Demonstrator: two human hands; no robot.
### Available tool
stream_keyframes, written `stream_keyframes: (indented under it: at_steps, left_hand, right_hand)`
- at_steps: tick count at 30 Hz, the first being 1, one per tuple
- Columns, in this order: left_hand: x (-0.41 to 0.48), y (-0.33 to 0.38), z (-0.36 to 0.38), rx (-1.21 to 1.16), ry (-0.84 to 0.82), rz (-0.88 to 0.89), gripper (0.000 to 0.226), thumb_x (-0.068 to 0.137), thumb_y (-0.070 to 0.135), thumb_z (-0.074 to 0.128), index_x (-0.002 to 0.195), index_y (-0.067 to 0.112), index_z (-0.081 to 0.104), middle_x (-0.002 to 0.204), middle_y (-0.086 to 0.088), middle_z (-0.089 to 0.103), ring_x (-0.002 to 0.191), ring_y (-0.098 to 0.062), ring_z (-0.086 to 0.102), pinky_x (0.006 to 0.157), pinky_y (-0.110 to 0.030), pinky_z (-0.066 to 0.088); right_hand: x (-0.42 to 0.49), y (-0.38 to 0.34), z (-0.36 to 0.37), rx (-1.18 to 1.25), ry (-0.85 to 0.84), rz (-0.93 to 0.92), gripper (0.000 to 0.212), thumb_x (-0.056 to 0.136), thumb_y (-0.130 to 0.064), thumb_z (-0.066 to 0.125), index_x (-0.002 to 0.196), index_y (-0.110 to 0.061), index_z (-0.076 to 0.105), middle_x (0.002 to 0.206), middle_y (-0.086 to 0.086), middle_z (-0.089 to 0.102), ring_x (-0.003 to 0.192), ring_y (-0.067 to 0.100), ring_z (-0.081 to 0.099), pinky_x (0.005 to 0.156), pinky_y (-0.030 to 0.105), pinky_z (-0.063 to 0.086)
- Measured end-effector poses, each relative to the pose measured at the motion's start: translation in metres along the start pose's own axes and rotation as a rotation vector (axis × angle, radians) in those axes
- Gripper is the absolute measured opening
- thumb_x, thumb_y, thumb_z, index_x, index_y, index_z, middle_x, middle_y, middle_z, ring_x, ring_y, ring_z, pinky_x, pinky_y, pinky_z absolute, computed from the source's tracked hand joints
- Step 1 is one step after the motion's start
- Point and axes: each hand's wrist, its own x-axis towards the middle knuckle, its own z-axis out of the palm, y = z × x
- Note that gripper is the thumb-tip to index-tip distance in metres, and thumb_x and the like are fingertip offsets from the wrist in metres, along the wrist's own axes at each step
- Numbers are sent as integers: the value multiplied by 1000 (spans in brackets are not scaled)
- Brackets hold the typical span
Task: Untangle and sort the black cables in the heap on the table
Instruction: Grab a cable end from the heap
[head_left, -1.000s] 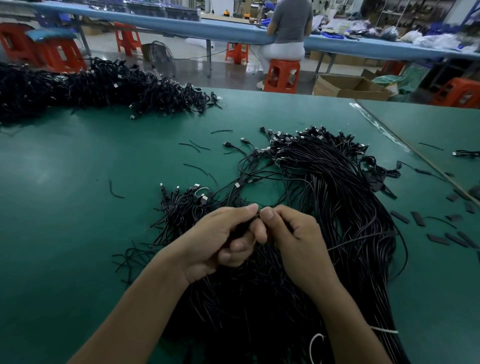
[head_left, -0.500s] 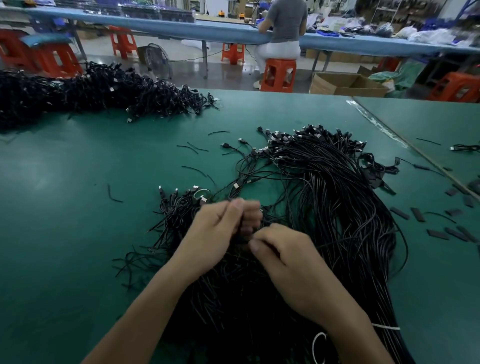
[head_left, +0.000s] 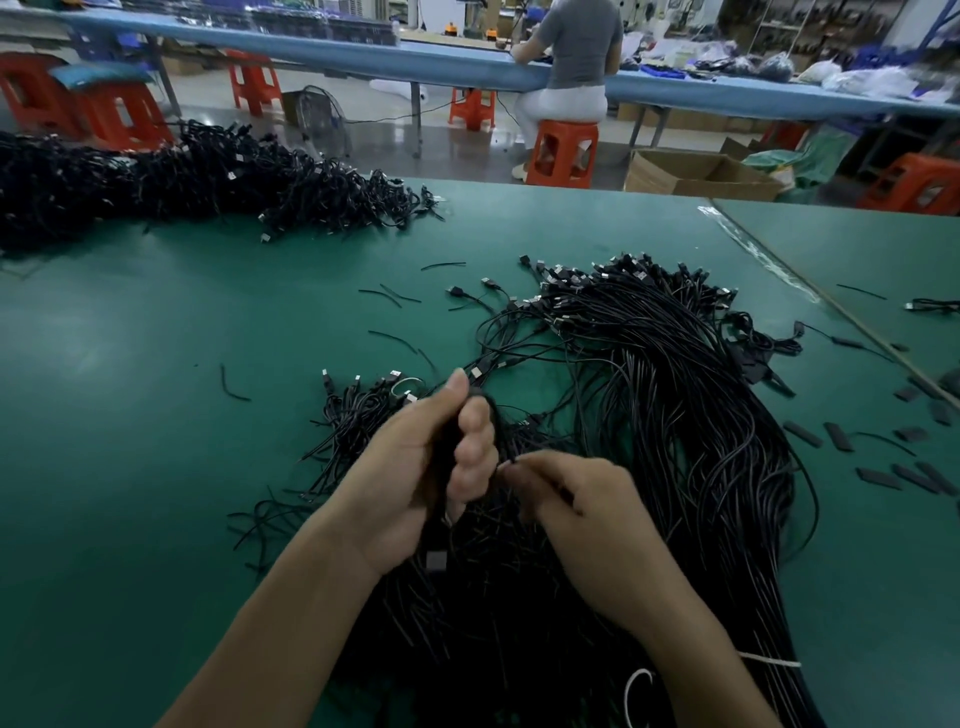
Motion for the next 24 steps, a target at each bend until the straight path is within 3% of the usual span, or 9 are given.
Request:
stream_keyframes:
  at_steps: [4,7,10,13,17,20,23,24]
  left_hand:
    - [6,-1,1,-121,141,168,39,92,35,51,89,9,79,94,-9,75,80,-16,73,66,-19,57]
    - [7,-8,-1,230,253,270,37,100,27,45,108,3,71,106,-14,75,98,-23,73,77,-22,57]
    - [2,-11,0,715,261,241,32,105,18,42,100,6,71,90,-6,77,84,-16,73,72,-20,56]
    - [-3,-10,6,976,95,10,41,106,24,42,76,10,67,67,-1,68,62,-14,63,60,-26,52]
    - [-9,-4,7,819,-37,-164,55,106,37,35,65,16,65,50,3,55,45,-10,49,47,-18,41]
    - [-11,-1,4,733,-71,-203,56,98,51,38,55,23,59,45,9,40,39,-6,32,42,-15,29]
    - [-11,1,0,581,-128,-236,53,96,57,39,56,28,59,49,13,36,39,-3,26,38,-13,26]
    - [-11,0,-1,564,-146,-243,54,97,56,40,56,29,60,49,13,35,38,-2,27,38,-13,28]
  right_hand:
    - [-6,-2,5,-91,-182,-39,27,102,-30,50,80,-19,61,67,-8,53,57,5,45,53,18,33]
    - [-8,-5,2,-171,-200,-88,20,102,-30,49,90,-23,63,77,-14,55,73,4,52,63,20,40]
    - [-7,-8,-7,-213,-87,-166,13,97,-33,59,90,-29,69,82,-16,58,82,5,57,70,21,45]
    - [-5,-9,-17,-145,34,-177,4,84,-30,75,81,-28,74,75,-13,61,78,7,60,67,18,45]
    - [-5,-8,-16,134,80,-162,12,79,-18,81,75,-24,72,69,-5,68,67,14,68,63,21,52]
    - [-2,-2,-16,224,101,-82,9,81,-25,77,77,-24,69,74,-2,70,68,11,65,64,25,52]
    - [-1,2,-17,329,-75,-19,11,83,-32,73,82,-24,66,96,-6,72,87,11,68,78,28,56]
    - [-1,3,-17,335,-123,-24,12,86,-31,73,82,-24,64,96,-10,71,86,9,67,77,26,54]
